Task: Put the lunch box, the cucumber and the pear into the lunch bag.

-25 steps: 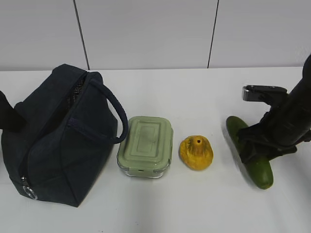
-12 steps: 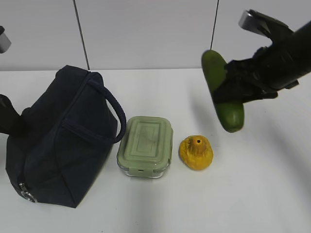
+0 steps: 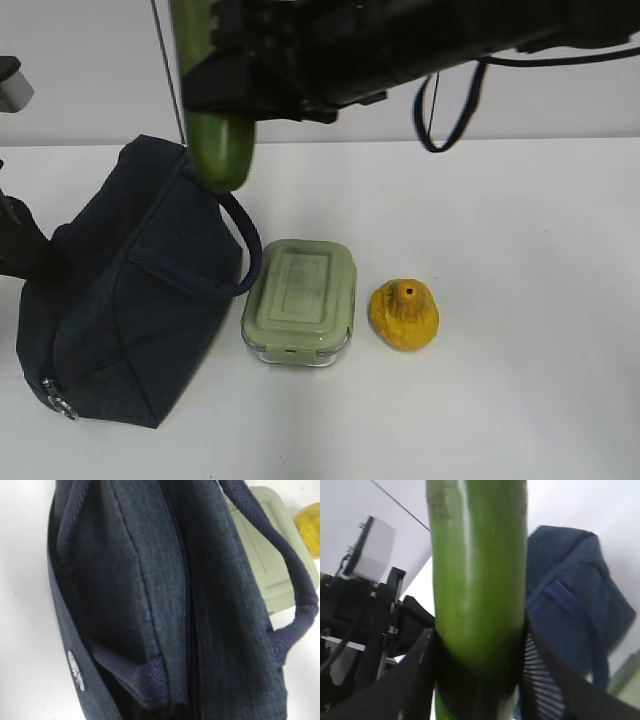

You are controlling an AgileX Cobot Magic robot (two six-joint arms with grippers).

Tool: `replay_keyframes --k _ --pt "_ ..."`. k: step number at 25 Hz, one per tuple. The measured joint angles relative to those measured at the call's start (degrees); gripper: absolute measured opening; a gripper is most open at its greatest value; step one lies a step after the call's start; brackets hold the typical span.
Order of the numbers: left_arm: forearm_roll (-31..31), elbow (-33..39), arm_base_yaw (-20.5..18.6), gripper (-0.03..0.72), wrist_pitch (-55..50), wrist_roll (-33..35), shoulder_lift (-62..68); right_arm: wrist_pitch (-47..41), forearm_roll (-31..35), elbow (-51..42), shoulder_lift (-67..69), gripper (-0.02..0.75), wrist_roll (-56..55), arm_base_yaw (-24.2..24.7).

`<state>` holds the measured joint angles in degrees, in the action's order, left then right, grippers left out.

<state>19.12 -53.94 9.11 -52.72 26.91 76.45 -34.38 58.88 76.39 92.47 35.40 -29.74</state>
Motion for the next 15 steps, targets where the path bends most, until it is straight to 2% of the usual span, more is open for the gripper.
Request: replay_keyframes --k 5,10,15 --pt "0.00 0.00 0.00 0.003 0.10 0.00 0.00 2.43 6.95 6.21 7.97 0.327 4.39 -4.88" --pt "0.00 0.00 0.00 0.003 0.17 0.00 0.00 4.21 11.09 11.46 14.58 0.327 6.60 -6.16" --pt "0.06 0.00 0.00 0.003 0.29 0.00 0.00 6.04 19.06 14.61 18.74 0.327 12.62 -7.24"
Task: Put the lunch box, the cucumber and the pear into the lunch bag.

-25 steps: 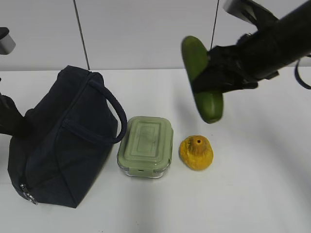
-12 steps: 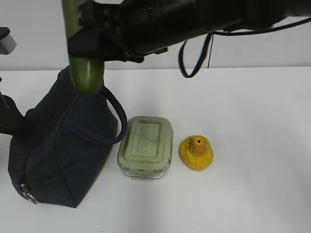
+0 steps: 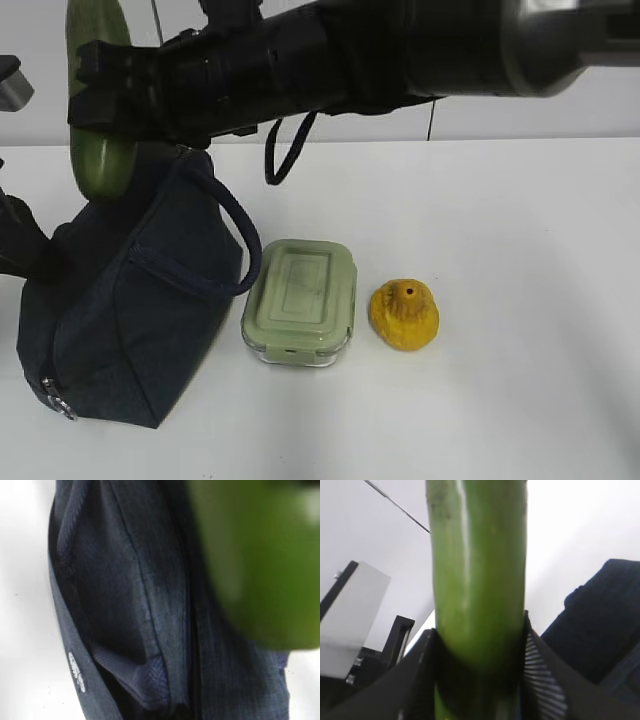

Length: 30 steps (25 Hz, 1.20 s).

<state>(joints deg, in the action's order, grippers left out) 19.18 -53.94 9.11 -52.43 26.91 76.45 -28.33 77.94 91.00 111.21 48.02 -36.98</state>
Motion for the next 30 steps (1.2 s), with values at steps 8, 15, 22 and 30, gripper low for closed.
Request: replay_keyframes --k 8,15,22,30 --pt "0.00 0.00 0.00 0.003 0.06 0.00 0.00 4.41 1.94 0.12 4.37 0.327 4.80 -2.79" --pt "-0.05 0.00 0.00 0.003 0.25 0.00 0.00 5.23 -7.41 -3.01 4.54 0.327 0.45 -2.79" --pt "-0.41 0.00 0.00 0.003 0.62 -0.33 0.00 2.01 -24.51 -3.93 3.89 0.327 -10.36 -2.79" --pt "-2.60 0.00 0.00 0.003 1.81 -2.52 0.00 -4.89 -49.72 -3.93 2.59 0.327 -34.03 -2.79"
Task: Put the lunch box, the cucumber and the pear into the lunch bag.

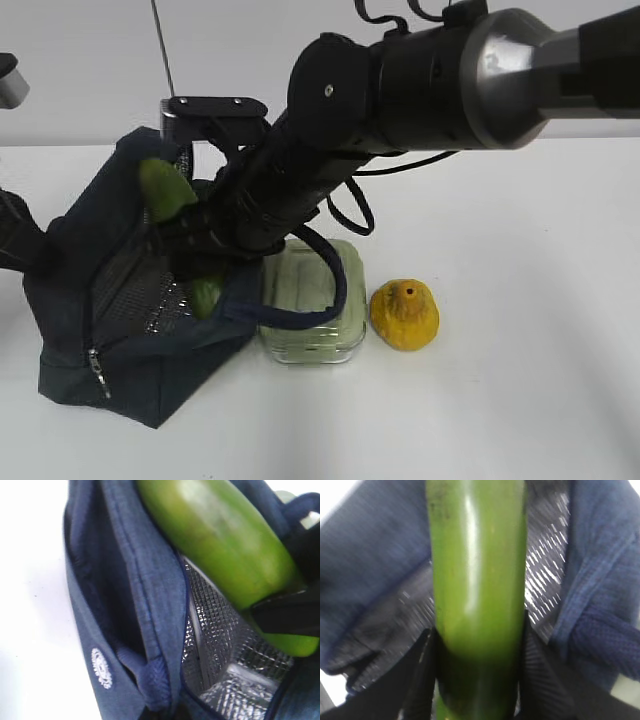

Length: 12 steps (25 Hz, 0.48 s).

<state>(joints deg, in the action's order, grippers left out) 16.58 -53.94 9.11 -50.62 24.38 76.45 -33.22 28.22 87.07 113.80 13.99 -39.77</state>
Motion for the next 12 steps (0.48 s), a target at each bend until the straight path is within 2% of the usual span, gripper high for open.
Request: replay_keyframes --k 2,5,12 --pt "0.00 0.00 0.00 0.003 0.17 -0.05 0.00 -2.06 -4.32 0.00 0.00 0.327 -3.93 0.00" --pt "0.05 0.00 0.12 0.003 0.17 -0.21 0.00 -4.58 -7.51 0.00 0.00 0.327 -6.04 0.00" --pt "0.16 0.00 0.12 0.003 0.17 -0.26 0.04 -6.35 -8.43 0.00 0.00 0.326 -6.34 0.00"
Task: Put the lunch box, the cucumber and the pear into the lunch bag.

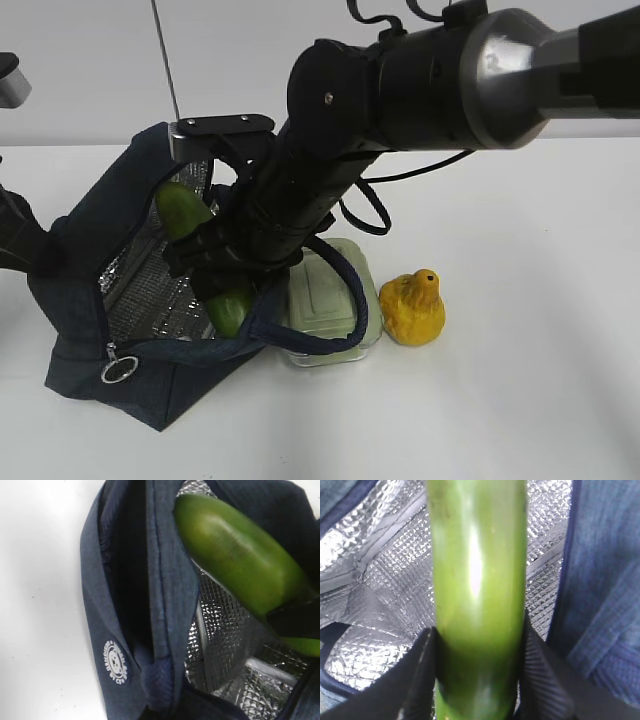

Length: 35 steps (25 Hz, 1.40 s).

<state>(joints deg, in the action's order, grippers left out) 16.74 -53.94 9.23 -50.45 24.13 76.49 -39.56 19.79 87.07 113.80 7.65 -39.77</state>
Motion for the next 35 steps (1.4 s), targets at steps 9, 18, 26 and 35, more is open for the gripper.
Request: replay_keyframes --k 9,18,26,35 --pt "-0.14 0.00 0.00 0.003 0.00 0.00 0.00 -0.54 2.93 1.29 0.00 0.561 6.48 0.00" --pt "-0.29 0.00 0.00 0.003 0.00 0.00 0.00 -6.28 3.13 11.98 0.00 0.605 8.58 0.00" --pt "-0.34 0.00 0.00 0.003 0.00 0.00 0.00 -17.45 -17.86 16.79 -4.54 0.592 -4.92 0.42" --pt "-0.34 0.00 0.00 0.002 -0.11 0.00 0.00 -30.64 -19.06 16.79 -4.81 0.591 -5.75 10.35"
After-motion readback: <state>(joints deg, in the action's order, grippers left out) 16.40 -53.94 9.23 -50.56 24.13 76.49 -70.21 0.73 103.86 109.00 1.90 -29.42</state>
